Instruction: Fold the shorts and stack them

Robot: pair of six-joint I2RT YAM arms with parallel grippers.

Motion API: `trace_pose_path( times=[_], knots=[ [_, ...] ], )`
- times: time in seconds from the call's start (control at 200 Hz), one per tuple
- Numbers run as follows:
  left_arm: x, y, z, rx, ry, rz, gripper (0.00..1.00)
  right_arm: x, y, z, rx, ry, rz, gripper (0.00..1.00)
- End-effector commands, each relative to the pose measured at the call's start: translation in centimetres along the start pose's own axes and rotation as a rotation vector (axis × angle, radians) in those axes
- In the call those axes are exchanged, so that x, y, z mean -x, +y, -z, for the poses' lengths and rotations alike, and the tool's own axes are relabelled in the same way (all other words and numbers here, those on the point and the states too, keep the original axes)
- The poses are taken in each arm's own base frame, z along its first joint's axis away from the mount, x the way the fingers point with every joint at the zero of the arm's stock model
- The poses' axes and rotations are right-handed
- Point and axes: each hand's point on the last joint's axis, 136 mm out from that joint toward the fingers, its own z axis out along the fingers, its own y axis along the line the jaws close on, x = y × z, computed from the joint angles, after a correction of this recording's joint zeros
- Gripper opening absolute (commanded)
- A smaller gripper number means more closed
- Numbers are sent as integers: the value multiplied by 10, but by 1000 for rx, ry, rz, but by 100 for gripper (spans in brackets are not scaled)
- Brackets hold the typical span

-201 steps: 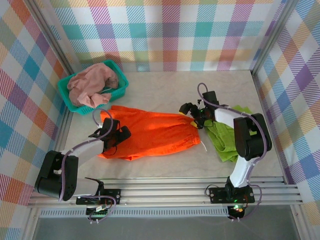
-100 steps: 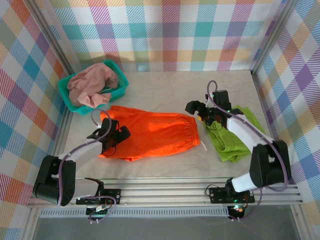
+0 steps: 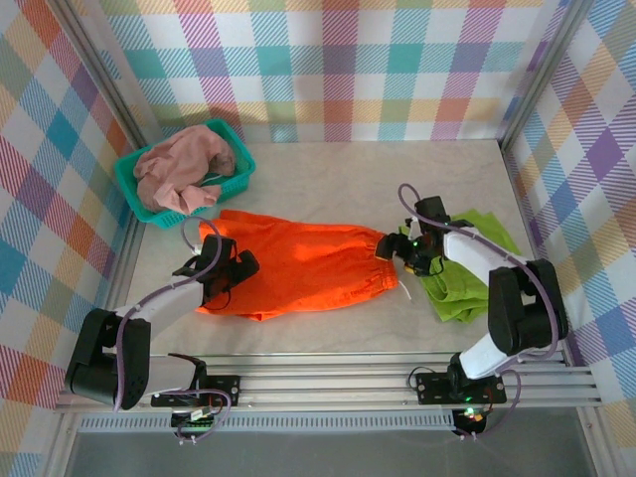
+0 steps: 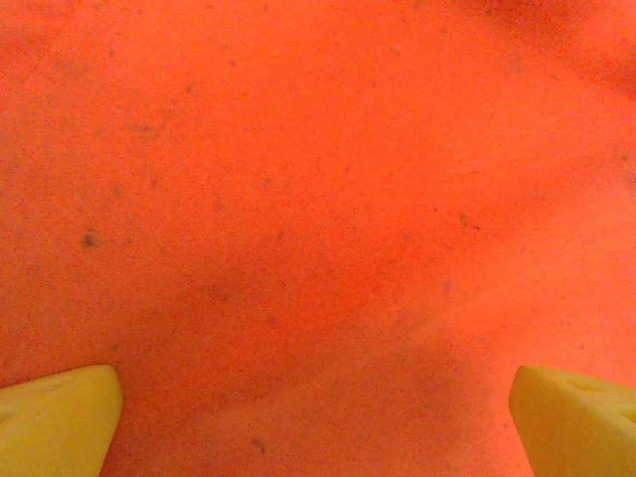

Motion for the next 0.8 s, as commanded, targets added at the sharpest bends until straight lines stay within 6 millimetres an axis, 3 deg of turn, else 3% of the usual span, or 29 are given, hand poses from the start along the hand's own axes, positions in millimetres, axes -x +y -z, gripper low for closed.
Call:
trace_pose_path(
  times=[0.0,0.175,0.53,0.635,0.795],
  knots=[
    [-8,12,1,29,17,6,100,-12,0,-8,-8,54,-9,84],
    [-9,13,0,34,19,6,100,-17,-8,-16,-32,69,-66,81],
    [-11,15,-3,40,23,6,100,-27,12,-36,28,133,-67,76],
    [-12,15,-4,42,25,5,100,-25,14,-38,17,131,-58,68],
    [-12,16,-4,43,26,3,100,-21,9,-38,-23,124,-30,42]
  ],
)
